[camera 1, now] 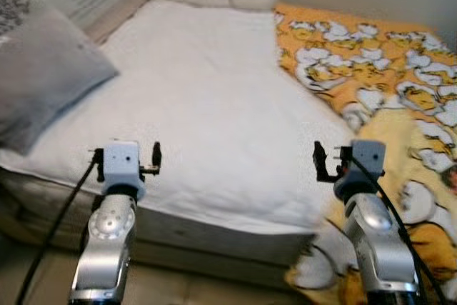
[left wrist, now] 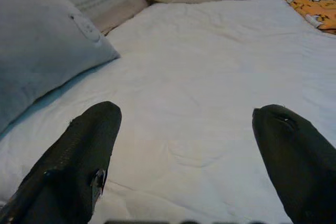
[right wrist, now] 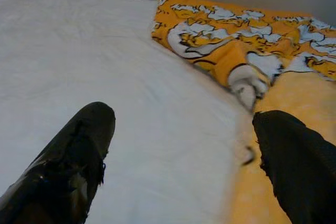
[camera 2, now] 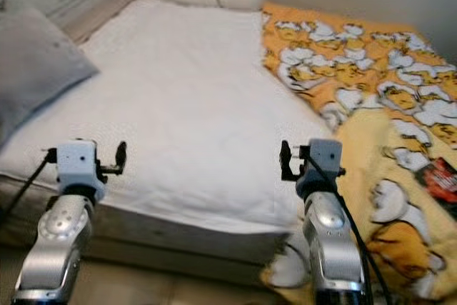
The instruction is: Clean up the room
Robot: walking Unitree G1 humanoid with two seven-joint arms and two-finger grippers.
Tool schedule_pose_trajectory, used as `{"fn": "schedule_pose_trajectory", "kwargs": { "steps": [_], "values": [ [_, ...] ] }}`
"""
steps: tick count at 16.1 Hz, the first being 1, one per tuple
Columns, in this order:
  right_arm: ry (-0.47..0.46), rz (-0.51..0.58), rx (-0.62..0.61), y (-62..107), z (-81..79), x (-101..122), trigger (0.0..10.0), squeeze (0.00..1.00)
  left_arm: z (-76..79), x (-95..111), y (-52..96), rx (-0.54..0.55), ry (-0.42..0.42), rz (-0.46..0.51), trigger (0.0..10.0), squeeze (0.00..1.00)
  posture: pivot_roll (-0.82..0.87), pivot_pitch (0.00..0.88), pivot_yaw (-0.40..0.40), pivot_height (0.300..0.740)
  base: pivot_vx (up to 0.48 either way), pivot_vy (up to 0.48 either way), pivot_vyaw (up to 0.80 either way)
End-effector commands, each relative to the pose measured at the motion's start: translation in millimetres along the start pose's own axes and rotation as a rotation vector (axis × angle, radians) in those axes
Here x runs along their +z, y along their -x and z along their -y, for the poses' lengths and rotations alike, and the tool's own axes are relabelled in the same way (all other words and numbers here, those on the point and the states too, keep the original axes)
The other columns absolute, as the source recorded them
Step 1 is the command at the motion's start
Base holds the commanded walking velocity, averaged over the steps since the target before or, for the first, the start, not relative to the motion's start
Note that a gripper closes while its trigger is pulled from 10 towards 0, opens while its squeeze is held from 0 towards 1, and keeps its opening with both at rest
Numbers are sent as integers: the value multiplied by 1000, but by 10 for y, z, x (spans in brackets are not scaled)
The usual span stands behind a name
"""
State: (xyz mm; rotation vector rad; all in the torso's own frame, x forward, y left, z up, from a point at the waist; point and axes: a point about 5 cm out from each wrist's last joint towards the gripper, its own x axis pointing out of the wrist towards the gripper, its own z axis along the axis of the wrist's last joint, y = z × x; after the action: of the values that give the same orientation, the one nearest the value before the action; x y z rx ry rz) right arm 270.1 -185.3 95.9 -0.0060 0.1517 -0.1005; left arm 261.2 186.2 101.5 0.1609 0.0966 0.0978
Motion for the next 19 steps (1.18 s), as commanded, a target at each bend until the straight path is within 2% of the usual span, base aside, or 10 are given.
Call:
{"fn": "schedule_pose_trajectory", "kwargs": {
  "steps": [1,11,19],
  "values": [
    [-3,-3,-20,13,83,3,10000,1000,87,23,-6,-26,4,5,10000,1000,44,0,-20,740,0,-480,0],
    [3,-9,-22,46,94,-21,10000,1000,105,18,-13,-45,-3,0,10000,1000,37,0,-7,740,0,-480,0],
    [17,-16,30,45,38,-28,10000,1000,113,10,-13,-47,-5,-2,10000,1000,39,0,-10,740,0,-480,800]
  ]
}}
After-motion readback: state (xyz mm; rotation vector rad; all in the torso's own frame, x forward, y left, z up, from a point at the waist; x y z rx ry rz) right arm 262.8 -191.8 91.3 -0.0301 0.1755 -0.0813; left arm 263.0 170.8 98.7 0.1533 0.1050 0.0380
